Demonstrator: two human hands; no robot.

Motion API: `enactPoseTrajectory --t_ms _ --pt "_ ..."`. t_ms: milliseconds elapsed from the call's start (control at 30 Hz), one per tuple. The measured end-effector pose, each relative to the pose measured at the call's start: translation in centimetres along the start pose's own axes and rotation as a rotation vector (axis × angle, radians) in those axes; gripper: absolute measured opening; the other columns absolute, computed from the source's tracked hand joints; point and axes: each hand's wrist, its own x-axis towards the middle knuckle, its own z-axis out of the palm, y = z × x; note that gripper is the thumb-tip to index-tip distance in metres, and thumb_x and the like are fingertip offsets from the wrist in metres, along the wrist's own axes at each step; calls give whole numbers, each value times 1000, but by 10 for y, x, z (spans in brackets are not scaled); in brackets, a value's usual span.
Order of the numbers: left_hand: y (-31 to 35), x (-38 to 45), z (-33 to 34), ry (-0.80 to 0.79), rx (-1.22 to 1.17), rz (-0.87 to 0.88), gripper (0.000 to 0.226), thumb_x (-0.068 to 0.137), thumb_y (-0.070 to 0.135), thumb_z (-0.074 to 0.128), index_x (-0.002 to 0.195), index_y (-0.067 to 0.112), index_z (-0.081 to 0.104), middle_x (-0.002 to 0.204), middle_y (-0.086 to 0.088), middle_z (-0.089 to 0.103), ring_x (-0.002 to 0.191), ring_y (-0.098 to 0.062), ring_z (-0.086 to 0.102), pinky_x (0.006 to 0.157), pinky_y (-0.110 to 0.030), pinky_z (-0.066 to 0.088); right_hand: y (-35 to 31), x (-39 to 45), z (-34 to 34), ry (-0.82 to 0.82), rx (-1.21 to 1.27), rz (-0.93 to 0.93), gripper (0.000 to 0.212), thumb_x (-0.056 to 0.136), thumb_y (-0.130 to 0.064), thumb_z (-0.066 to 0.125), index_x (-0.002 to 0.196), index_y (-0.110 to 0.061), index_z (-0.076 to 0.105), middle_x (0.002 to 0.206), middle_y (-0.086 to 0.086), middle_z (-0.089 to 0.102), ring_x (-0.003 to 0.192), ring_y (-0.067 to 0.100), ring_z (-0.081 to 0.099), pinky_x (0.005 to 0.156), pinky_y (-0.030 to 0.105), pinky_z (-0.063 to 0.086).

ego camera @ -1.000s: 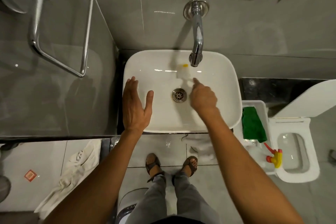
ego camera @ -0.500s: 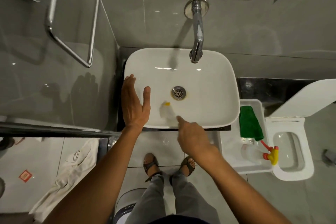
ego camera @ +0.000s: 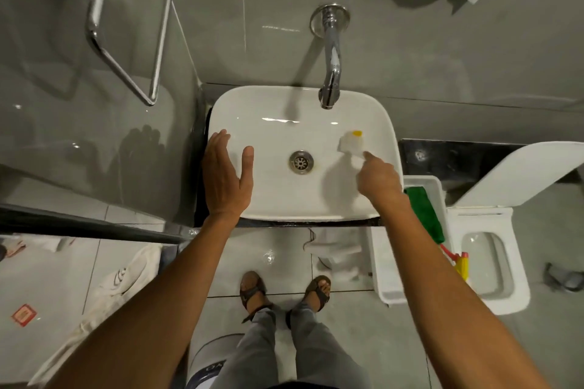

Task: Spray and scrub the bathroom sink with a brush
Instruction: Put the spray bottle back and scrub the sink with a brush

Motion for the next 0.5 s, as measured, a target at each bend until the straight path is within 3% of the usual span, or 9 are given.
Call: enactPoseTrajectory --t_ms 167,367,500 --pt "5 -2 -4 -7 -1 3 70 111 61 40 150 5 52 157 -17 56 148 -37 52 124 -49 43 40 -54 12 -185 -115 -9 61 106 -10 41 166 -19 40 160 18 56 139 42 60 114 47 50" --pt "14 -9 -16 -144 39 6 63 109 52 53 146 1 56 152 -20 60 143 -39 55 122 -53 44 -6 -106 49 -278 -19 -205 54 108 -11 42 161 -9 43 155 19 61 141 40 58 114 39 47" --pt "23 -14 -30 -201 28 -6 52 106 47 61 133 3 67 138 -16 70 132 -36 62 116 -45 47 -30 -116 52 -274 90 -279 54 112 -16 38 163 -2 37 162 20 52 148 43 50 119 41 41"
